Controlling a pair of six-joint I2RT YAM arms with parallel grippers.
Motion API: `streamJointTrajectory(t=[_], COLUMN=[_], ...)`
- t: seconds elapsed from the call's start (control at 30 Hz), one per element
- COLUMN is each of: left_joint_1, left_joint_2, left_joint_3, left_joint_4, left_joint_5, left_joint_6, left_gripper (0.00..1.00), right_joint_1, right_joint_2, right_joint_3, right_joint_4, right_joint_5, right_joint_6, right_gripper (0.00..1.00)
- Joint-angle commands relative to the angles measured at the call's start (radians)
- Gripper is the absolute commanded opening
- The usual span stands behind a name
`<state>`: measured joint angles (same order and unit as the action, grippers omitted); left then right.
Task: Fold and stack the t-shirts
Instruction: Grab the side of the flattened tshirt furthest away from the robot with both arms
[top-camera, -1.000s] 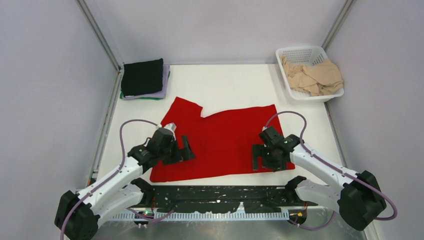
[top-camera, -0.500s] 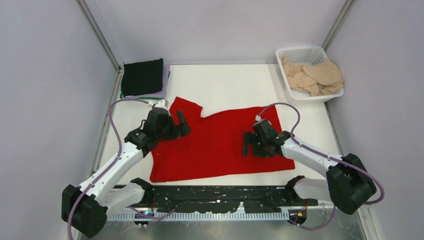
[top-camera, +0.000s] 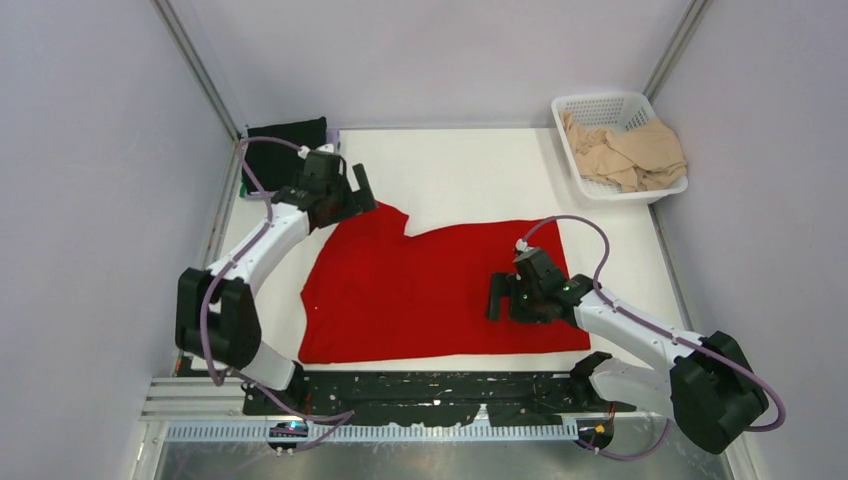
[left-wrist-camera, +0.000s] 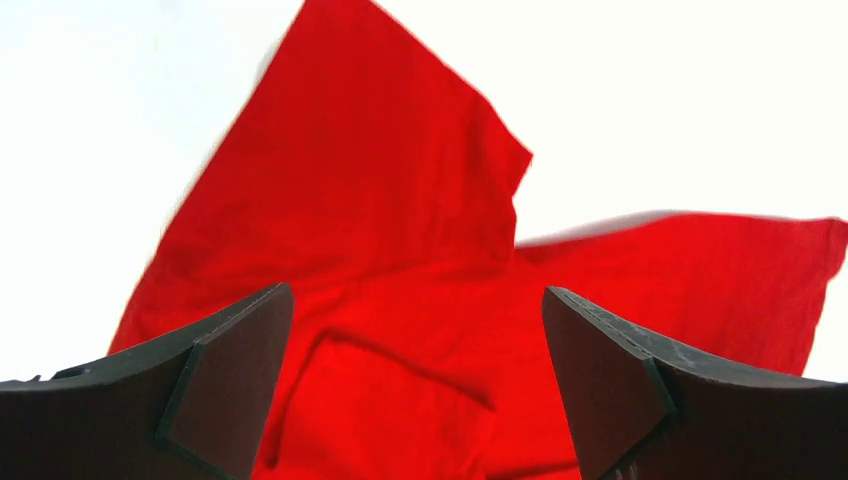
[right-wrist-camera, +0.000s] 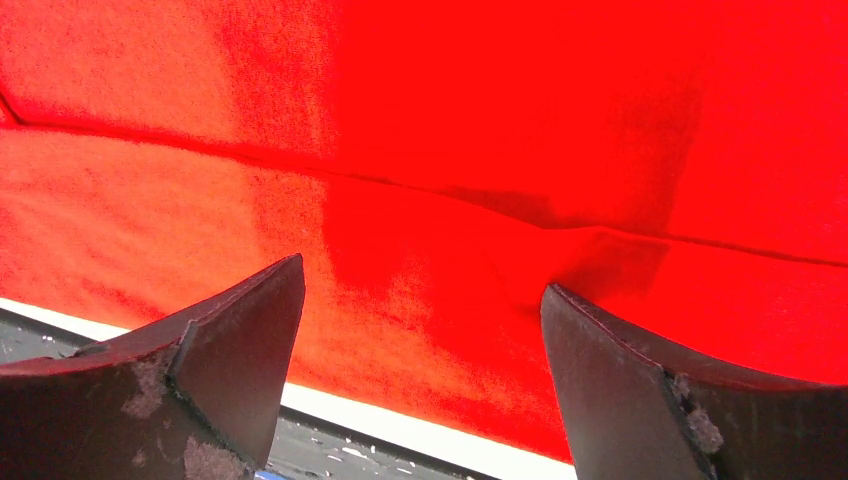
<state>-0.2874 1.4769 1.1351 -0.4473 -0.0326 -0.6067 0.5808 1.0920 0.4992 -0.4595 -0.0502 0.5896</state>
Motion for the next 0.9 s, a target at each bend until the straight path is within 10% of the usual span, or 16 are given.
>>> streamJointTrajectory(t=[0.0, 0.47, 0.87], left_joint_1=[0.022, 0.076, 0.089], left_joint_2=[0.165, 0.761, 0.871], left_joint_3=[0.177, 0.868, 0.933], left_joint_4=[-0.036, -0.35, -0.366], left_joint_5=[-0.015, -0.069, -0.012], left_joint_6=[0.059, 0.045, -0.018], left_gripper=[1.0, 1.0, 0.92], right_joint_1=[0.006, 0.005, -0.016], right_joint_2=[-0.008, 0.064, 0.084], right_joint_3=[-0.01, 0.016, 0.076], right_joint_4=[-0.115, -0.142, -0.19], right_joint_5=[-0.034, -0.036, 0.007], right_joint_6=[-0.011, -0.058, -0.093], right_gripper=[0.95, 0.96, 0.95])
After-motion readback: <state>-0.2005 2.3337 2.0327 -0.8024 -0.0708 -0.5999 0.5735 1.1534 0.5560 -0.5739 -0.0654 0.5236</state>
